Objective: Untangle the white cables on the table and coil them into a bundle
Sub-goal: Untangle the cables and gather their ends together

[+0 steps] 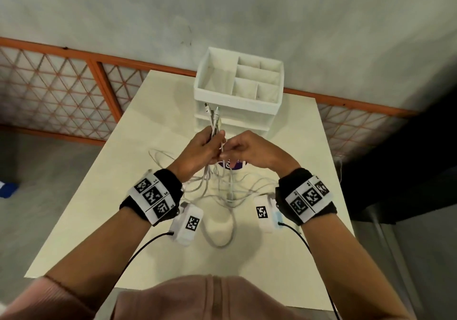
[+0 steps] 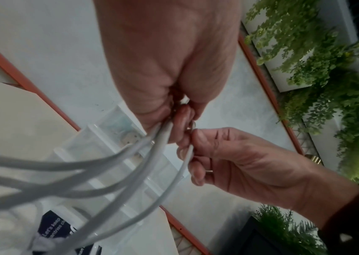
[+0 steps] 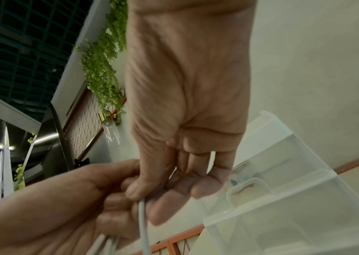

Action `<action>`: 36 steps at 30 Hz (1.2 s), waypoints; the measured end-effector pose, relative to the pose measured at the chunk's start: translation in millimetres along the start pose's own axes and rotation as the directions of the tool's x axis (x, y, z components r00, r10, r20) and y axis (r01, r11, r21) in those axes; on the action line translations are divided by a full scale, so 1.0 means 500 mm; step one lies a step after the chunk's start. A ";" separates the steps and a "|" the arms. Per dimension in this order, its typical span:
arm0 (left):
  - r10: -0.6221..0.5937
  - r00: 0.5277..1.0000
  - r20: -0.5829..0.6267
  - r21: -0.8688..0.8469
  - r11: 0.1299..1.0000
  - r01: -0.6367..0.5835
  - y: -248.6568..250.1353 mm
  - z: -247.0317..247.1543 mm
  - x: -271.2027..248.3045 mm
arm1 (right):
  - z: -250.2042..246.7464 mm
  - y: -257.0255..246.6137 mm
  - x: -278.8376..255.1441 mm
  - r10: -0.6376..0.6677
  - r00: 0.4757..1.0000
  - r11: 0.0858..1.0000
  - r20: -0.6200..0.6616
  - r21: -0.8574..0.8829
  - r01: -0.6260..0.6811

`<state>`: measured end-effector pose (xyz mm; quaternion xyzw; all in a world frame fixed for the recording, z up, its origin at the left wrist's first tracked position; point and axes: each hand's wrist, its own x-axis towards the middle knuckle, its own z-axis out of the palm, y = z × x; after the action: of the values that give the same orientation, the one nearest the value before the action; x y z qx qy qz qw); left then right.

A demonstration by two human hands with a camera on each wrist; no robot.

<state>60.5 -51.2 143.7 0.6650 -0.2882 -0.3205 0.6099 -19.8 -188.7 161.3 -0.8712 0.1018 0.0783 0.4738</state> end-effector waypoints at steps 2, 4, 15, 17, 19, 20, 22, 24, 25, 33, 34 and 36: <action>-0.004 1.000 -0.012 0.001 1.000 0.004 0.011 0.000 -0.007 | 0.001 0.006 0.000 0.027 0.999 0.999 -0.017 0.036 -0.027; 0.017 1.000 -0.012 0.037 0.999 -0.016 0.023 -0.006 -0.009 | 0.006 0.007 0.000 0.039 0.999 0.998 -0.023 0.040 -0.038; 0.222 0.971 0.089 -0.325 0.928 -0.183 0.115 -0.028 -0.009 | 0.057 -0.035 0.018 -0.014 0.996 0.992 0.094 0.125 0.002; 0.251 0.967 0.050 -0.378 0.901 -0.215 0.132 -0.042 -0.011 | 0.068 -0.012 0.029 -0.007 0.994 0.998 0.105 0.058 0.001; 0.262 0.965 0.004 -0.401 0.884 -0.239 0.140 -0.058 -0.014 | 0.074 0.031 0.041 0.044 0.995 0.999 0.088 -0.022 -0.042; 0.271 0.962 -0.018 -0.403 0.879 -0.255 0.140 -0.066 -0.014 | 0.076 0.051 0.046 0.061 0.997 0.996 0.053 -0.068 -0.057; 0.264 0.962 -0.067 -0.386 0.883 -0.269 0.139 -0.080 -0.016 | 0.075 0.086 0.051 0.050 0.998 0.986 -0.029 -0.156 -0.054; 0.243 0.962 -0.124 -0.338 0.901 -0.271 0.133 -0.088 -0.022 | 0.061 0.106 0.048 0.027 0.994 0.954 -0.101 -0.295 -0.056; 0.239 0.959 -0.153 -0.296 0.915 -0.275 0.127 -0.090 -0.027 | 0.050 0.109 0.043 0.007 0.992 0.935 -0.127 -0.351 -0.052; 0.187 0.975 0.119 0.469 0.855 -0.221 0.071 -0.080 -0.037 | -0.040 -0.034 -0.021 -0.118 0.973 0.984 -0.196 -0.156 0.087; 0.191 0.976 0.101 0.483 0.849 -0.216 0.070 -0.074 -0.034 | -0.046 -0.048 -0.023 -0.136 0.972 0.979 -0.190 -0.175 0.103; 0.234 0.971 0.042 0.483 0.846 -0.225 0.073 -0.069 -0.025 | -0.055 -0.061 -0.027 -0.134 0.971 0.984 -0.198 -0.144 0.106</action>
<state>79.6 -23.1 182.9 0.7600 -0.4310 -0.1568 0.4606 -24.1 -194.6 203.8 -0.9086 0.0922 -0.0353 0.4058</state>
